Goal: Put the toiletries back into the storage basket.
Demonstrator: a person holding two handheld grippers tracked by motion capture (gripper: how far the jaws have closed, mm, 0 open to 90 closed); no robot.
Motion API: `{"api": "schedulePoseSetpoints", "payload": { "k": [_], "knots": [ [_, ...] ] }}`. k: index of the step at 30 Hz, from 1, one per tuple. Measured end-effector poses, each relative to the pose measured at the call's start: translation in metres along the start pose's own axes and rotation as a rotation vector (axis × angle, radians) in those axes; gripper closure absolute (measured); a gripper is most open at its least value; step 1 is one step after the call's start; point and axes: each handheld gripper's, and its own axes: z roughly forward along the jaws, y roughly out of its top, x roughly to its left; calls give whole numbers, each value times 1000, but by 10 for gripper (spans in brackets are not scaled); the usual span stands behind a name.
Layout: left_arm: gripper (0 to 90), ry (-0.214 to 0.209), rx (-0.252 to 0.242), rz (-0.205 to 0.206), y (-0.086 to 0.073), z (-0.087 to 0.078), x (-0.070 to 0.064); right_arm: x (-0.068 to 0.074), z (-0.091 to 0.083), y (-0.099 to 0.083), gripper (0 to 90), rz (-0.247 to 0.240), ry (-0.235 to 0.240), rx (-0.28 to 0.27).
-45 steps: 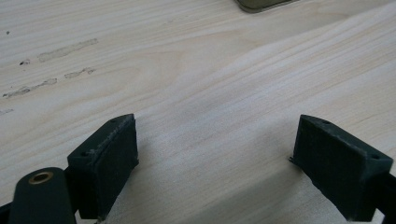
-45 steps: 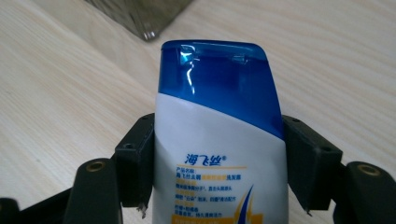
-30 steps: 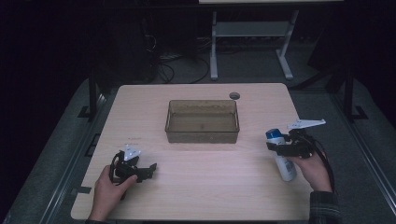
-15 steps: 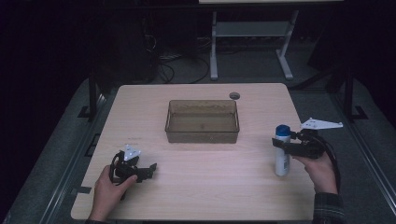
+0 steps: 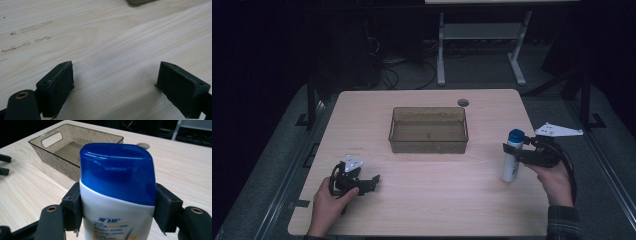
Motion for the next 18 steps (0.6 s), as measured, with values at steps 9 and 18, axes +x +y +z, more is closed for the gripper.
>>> {"api": "schedulePoseSetpoints", "payload": {
  "k": [9, 18],
  "knots": [
    [124, 0, -3, -3, 0, 0, 0, 8, 2, 12, 344, -15, -2, -9],
    [124, 0, -2, -2, 0, 0, 0, 13, 2, 26, 345, -20, 15, -60]
  ]
}}
